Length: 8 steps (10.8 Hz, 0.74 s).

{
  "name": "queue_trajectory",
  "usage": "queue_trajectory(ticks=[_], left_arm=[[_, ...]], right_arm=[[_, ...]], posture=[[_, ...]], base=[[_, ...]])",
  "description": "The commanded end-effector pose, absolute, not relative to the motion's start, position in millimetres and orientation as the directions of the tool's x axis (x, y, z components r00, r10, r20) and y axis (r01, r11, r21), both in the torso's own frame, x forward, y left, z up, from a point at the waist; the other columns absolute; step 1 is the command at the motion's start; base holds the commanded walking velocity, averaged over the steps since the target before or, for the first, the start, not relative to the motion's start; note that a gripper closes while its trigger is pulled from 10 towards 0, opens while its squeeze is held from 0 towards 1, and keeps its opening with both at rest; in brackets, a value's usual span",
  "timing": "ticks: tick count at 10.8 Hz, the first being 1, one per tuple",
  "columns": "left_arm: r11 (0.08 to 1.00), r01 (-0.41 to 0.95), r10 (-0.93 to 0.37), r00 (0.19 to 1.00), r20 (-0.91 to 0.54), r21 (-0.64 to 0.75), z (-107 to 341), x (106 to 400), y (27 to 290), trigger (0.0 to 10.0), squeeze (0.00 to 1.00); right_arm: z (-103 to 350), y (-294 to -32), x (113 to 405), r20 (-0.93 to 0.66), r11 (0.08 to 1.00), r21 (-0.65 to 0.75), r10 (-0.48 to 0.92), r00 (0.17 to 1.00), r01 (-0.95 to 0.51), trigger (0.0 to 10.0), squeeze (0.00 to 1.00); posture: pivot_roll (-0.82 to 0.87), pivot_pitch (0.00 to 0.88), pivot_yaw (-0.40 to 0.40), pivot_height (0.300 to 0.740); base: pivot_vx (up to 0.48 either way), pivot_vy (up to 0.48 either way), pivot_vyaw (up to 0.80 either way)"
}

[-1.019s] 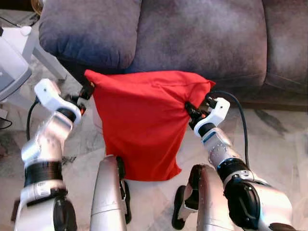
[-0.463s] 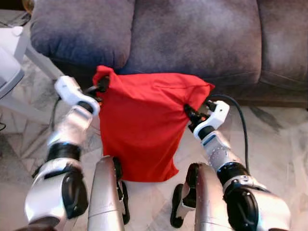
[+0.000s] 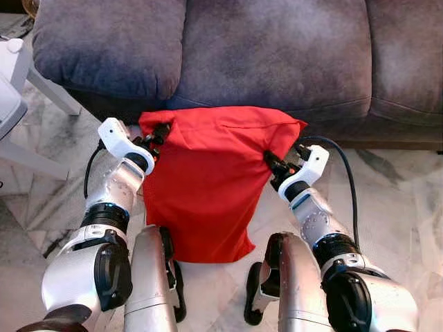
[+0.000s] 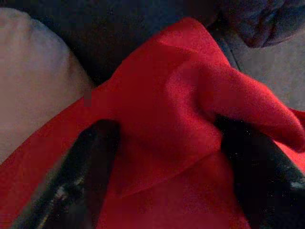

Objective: Move the pillow to the sofa from floor

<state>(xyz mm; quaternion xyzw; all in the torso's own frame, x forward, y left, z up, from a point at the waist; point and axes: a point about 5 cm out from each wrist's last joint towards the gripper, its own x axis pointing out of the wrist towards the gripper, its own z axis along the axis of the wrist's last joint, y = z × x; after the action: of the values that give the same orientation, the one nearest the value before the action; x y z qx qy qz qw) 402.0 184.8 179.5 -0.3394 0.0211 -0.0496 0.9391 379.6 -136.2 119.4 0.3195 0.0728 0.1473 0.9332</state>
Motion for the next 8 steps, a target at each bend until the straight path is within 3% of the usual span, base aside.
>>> queue_trajectory(ticks=[1, 8], left_arm=[[0.777, 0.04, -0.116, 0.99, -0.079, -0.629, 159.5, 396.9, 185.3, 0.0, 0.0], [0.791, 0.074, -0.127, 0.991, -0.045, -0.607, 163.8, 397.5, 185.7, 0.0, 0.0]], right_arm=[[109.9, -141.6, 374.8, -0.069, 0.755, 0.625, 0.306, 0.95, -0.198, 10.0, 0.0], [111.2, -140.9, 375.6, -0.071, 0.753, 0.628, 0.307, 0.949, -0.196, 10.0, 0.0]], posture=[[0.17, 0.524, -0.081, 0.569], [0.18, 0.525, -0.086, 0.569]], base=[[0.0, 0.0, 0.0], [0.0, 0.0, 0.0]])
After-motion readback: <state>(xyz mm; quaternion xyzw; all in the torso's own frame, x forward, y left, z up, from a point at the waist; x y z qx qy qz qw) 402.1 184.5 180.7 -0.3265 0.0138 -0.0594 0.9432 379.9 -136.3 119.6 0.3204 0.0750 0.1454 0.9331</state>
